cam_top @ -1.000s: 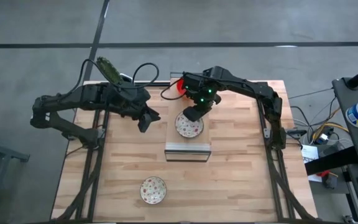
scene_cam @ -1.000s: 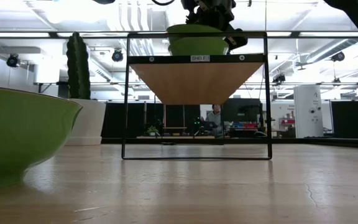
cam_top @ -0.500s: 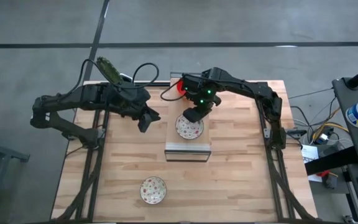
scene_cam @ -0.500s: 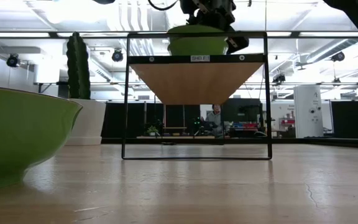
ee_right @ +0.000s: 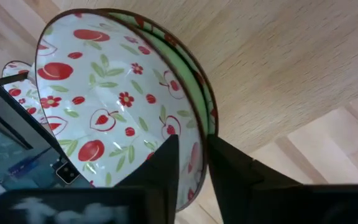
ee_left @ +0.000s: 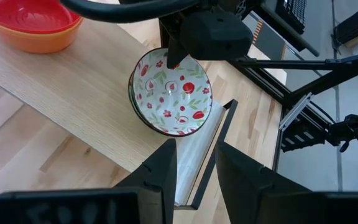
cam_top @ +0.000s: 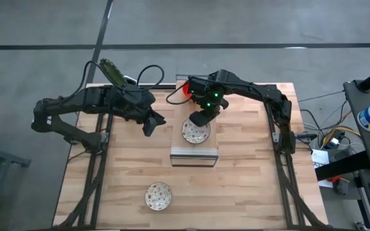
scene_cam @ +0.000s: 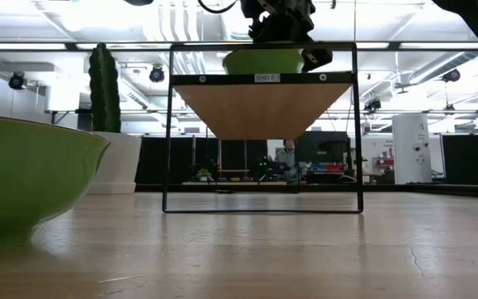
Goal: Pick & Place Mini bowls
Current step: Stack the right white patterned bowl on the white patterned bowl on the shelf
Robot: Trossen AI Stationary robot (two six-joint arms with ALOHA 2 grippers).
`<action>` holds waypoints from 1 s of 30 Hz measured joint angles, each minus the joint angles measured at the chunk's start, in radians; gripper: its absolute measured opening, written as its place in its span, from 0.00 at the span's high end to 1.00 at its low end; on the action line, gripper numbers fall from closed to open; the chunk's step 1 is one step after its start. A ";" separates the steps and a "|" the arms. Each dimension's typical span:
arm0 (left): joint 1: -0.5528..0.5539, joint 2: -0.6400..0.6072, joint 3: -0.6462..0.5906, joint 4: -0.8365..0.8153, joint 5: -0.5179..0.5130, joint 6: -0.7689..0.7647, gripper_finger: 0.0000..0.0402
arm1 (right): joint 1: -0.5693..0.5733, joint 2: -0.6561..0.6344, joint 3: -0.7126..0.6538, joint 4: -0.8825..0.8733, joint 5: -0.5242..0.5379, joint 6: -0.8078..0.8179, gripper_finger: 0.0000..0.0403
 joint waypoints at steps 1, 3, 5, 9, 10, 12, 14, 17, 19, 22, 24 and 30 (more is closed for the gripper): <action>0.000 0.000 0.000 0.000 0.000 0.000 0.74 | 0.000 0.000 0.000 0.000 0.000 0.001 0.78; 0.000 0.000 0.000 0.000 0.000 0.000 0.74 | 0.000 0.000 0.000 0.000 0.000 0.001 0.75; 0.000 0.000 0.000 0.000 0.000 0.000 0.74 | 0.000 0.000 0.000 0.000 -0.003 0.000 0.73; 0.000 0.000 0.000 0.000 0.011 -0.003 0.74 | -0.002 -0.006 0.000 -0.002 -0.008 0.002 0.71; 0.000 0.000 0.000 0.000 0.023 -0.007 0.74 | -0.004 -0.008 0.000 -0.003 -0.008 0.001 0.71; 0.000 0.000 0.000 0.000 0.034 -0.007 0.74 | -0.008 -0.013 0.000 -0.002 -0.007 0.002 0.71; 0.000 0.000 0.000 0.000 0.035 -0.005 0.74 | -0.010 -0.021 0.000 -0.002 -0.006 0.003 0.71; 0.000 0.000 0.000 0.000 0.035 -0.005 0.74 | -0.012 -0.037 0.000 -0.003 -0.007 0.002 0.71; 0.000 0.000 0.000 -0.001 0.035 -0.005 0.74 | -0.015 -0.043 0.000 -0.003 0.000 0.001 0.71; 0.000 0.000 0.000 -0.002 0.035 -0.005 0.74 | -0.024 -0.046 0.000 -0.002 0.005 0.002 0.71; 0.000 0.000 0.000 -0.002 0.035 -0.005 0.74 | -0.026 -0.049 0.001 -0.002 0.005 0.001 0.71; 0.000 0.000 0.000 -0.002 0.035 -0.004 0.74 | -0.029 -0.064 0.003 -0.002 0.005 0.001 0.73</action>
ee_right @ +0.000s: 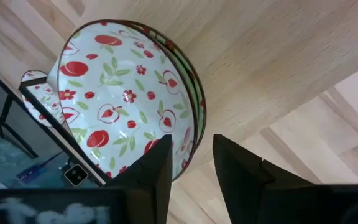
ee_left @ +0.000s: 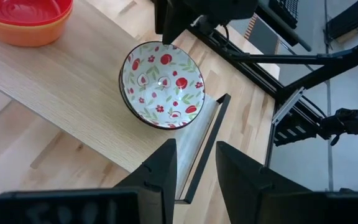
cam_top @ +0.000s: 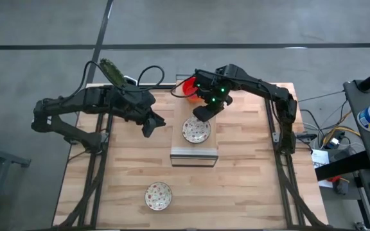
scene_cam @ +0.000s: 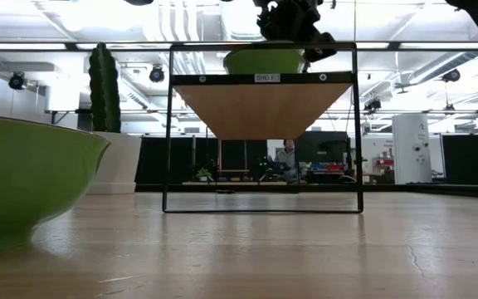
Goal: Pick & Place Mini bowls
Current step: Stack the right white patterned bowl on the white patterned bowl on the shelf, then stack the white patterned bowl on the stacked white patterned bowls on the shelf
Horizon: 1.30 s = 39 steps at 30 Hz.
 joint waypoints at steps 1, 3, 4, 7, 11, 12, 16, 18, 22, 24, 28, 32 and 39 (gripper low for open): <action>0.000 0.000 0.000 0.000 0.000 0.000 0.74 | 0.000 -0.003 0.003 0.000 0.000 0.000 0.73; 0.000 0.000 0.000 -0.001 0.000 0.000 0.74 | -0.001 -0.012 0.006 0.000 0.001 0.000 0.76; 0.000 0.000 0.000 0.000 0.000 0.000 0.74 | 0.000 -0.018 0.007 0.000 0.001 0.000 0.77; 0.000 0.000 0.000 0.000 0.000 0.000 0.74 | 0.000 -0.034 0.007 0.000 -0.006 0.000 0.82; 0.000 0.000 0.000 0.000 0.002 0.000 0.74 | -0.004 -0.036 -0.015 0.000 -0.053 -0.028 0.95; 0.000 0.000 0.000 0.000 0.003 0.002 0.74 | -0.004 -0.034 -0.024 0.001 -0.059 -0.040 0.96; 0.000 0.000 0.000 0.000 0.003 0.020 0.74 | -0.003 -0.033 -0.045 0.008 -0.087 -0.054 0.98; 0.000 0.000 0.000 0.001 0.003 0.025 0.74 | -0.003 -0.033 -0.055 0.008 -0.089 -0.055 0.98; 0.000 0.000 0.000 0.001 0.003 0.027 0.74 | -0.004 -0.032 -0.083 0.012 -0.083 -0.061 0.98; 0.000 0.000 0.000 0.001 0.003 0.027 0.74 | -0.004 -0.032 -0.090 0.014 -0.083 -0.062 0.98; 0.000 0.000 0.000 0.001 0.003 0.028 0.74 | -0.004 -0.032 -0.091 0.019 -0.076 -0.062 0.98; 0.000 0.000 0.000 0.001 0.004 0.028 0.74 | -0.004 -0.032 -0.091 0.019 -0.054 -0.062 0.98; 0.000 0.000 0.000 0.001 0.004 0.034 0.74 | -0.004 -0.029 -0.093 0.029 -0.049 -0.055 0.98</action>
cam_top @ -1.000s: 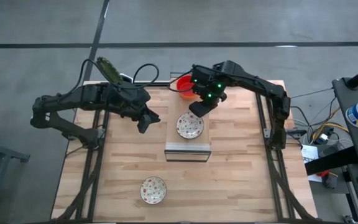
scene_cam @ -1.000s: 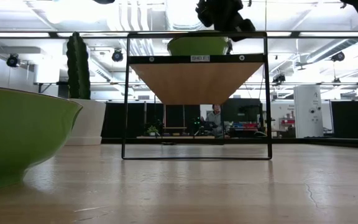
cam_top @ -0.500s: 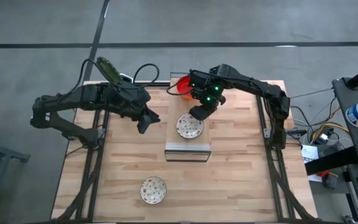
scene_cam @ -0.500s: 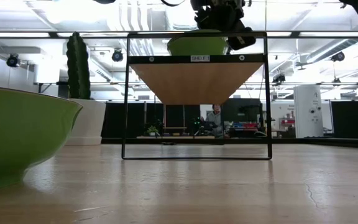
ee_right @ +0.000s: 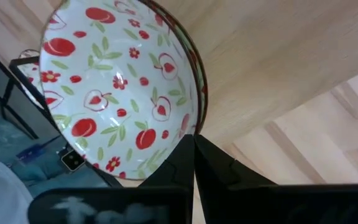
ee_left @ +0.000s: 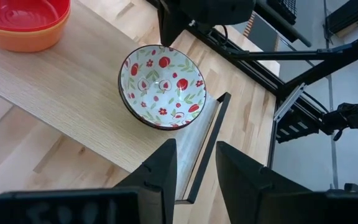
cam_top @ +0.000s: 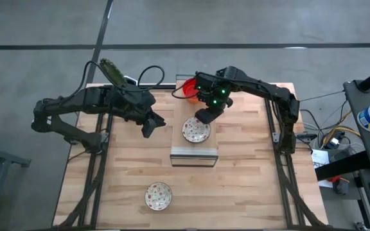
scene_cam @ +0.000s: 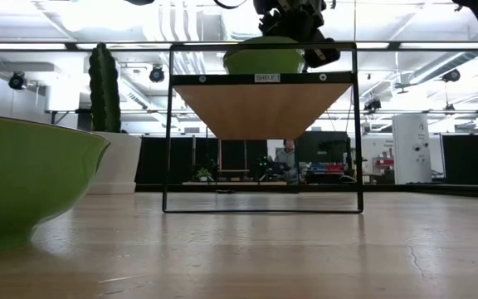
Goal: Pick & Place Mini bowls
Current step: Stack the white patterned bowl on the stacked white patterned bowls on the shelf
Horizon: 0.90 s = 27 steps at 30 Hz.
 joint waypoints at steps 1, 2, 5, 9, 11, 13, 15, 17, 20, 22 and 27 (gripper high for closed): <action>0.000 0.000 0.000 0.000 0.000 0.000 0.74 | 0.000 0.000 0.000 0.003 -0.002 0.006 0.98; 0.000 0.000 0.000 0.000 0.000 0.000 0.74 | 0.000 -0.004 0.000 0.000 -0.011 0.014 0.98; 0.000 0.001 0.000 -0.004 0.000 0.000 0.74 | 0.014 -0.014 0.000 -0.001 -0.035 0.040 0.98; 0.000 0.002 0.000 -0.009 0.000 0.000 0.74 | 0.040 -0.026 0.000 -0.017 -0.041 0.060 0.98; 0.000 0.002 0.000 -0.012 0.000 -0.001 0.74 | 0.054 -0.026 0.000 -0.017 -0.042 0.060 0.98; 0.000 0.002 0.000 -0.015 0.000 -0.002 0.74 | 0.067 -0.020 -0.002 -0.016 -0.041 0.061 0.98; 0.000 0.002 0.000 -0.016 0.000 -0.001 0.74 | 0.076 -0.020 -0.002 -0.013 -0.034 0.061 0.98; -0.001 0.002 0.000 -0.021 0.000 -0.001 0.74 | 0.086 -0.021 0.000 -0.001 -0.017 0.070 0.98; -0.023 0.002 0.000 -0.058 -0.001 0.000 0.74 | 0.104 -0.027 0.041 0.038 0.041 0.090 0.98; -0.033 0.002 0.000 -0.098 0.003 -0.001 0.74 | 0.114 -0.032 0.084 0.067 0.090 0.084 0.98; -0.059 0.002 0.000 -0.222 0.002 -0.032 0.74 | 0.121 -0.034 0.187 0.163 0.213 0.046 0.98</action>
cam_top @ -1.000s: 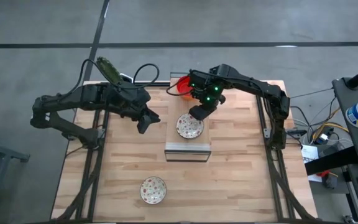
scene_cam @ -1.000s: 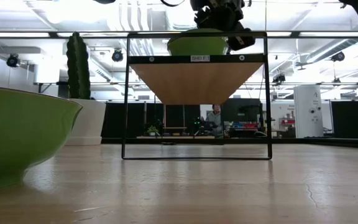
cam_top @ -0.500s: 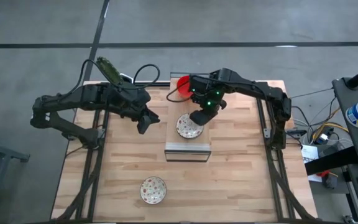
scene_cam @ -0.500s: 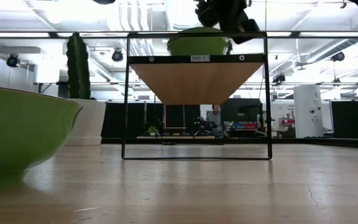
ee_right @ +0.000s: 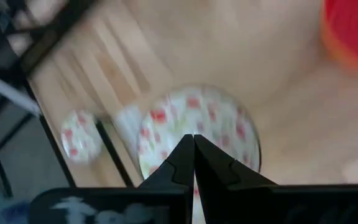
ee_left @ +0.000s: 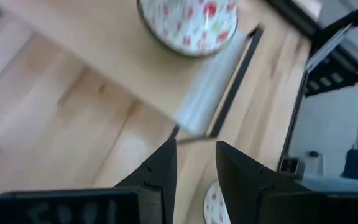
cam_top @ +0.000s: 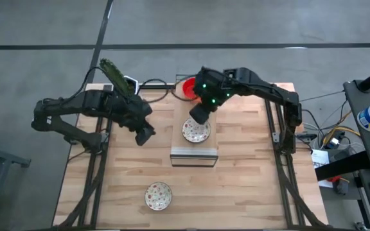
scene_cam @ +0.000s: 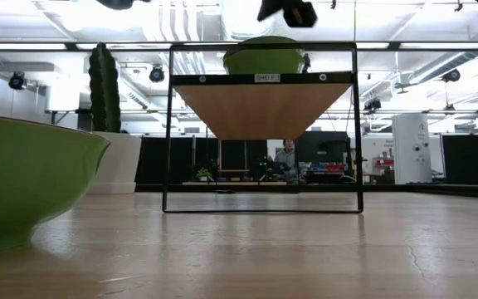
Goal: Pick & Place Mini bowls
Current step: Stack the white patterned bowl on the stacked white patterned bowls on the shelf
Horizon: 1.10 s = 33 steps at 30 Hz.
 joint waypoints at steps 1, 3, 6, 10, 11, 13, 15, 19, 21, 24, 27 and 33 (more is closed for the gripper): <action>-0.011 0.000 0.000 -0.022 0.000 -0.020 0.74 | -0.001 0.000 0.015 0.024 0.013 -0.006 0.98; -0.034 0.000 -0.009 -0.045 -0.013 -0.054 0.74 | -0.002 0.000 0.048 0.061 0.021 -0.024 0.98; -0.072 -0.002 -0.057 -0.052 -0.032 -0.120 0.74 | -0.002 0.000 0.093 0.104 0.021 -0.048 0.98; -0.145 -0.002 -0.154 -0.052 -0.032 -0.204 0.74 | -0.002 0.000 0.116 0.147 0.024 -0.064 0.98; -0.164 -0.002 -0.183 -0.050 -0.030 -0.228 0.74 | -0.001 0.000 0.116 0.153 0.025 -0.069 0.98; -0.201 -0.002 -0.245 -0.050 -0.032 -0.280 0.74 | 0.000 -0.002 0.115 0.161 0.024 -0.071 0.98; -0.234 -0.002 -0.305 -0.044 -0.034 -0.328 0.74 | 0.000 -0.002 0.115 0.159 0.024 -0.070 0.98; -0.286 -0.003 -0.431 -0.003 -0.031 -0.452 0.74 | 0.008 -0.002 0.114 0.161 0.028 -0.070 0.98; -0.305 -0.003 -0.491 0.058 -0.025 -0.506 0.74 | 0.010 -0.002 0.114 0.164 0.038 -0.071 0.98; -0.335 -0.003 -0.568 0.192 0.000 -0.556 0.74 | 0.010 -0.002 0.114 0.168 0.046 -0.073 0.98; -0.356 -0.003 -0.626 0.327 0.019 -0.591 0.74 | 0.009 -0.002 0.114 0.181 0.054 -0.085 0.98; -0.381 -0.003 -0.696 0.586 0.044 -0.725 0.74 | 0.015 -0.002 0.114 0.214 0.046 -0.101 0.98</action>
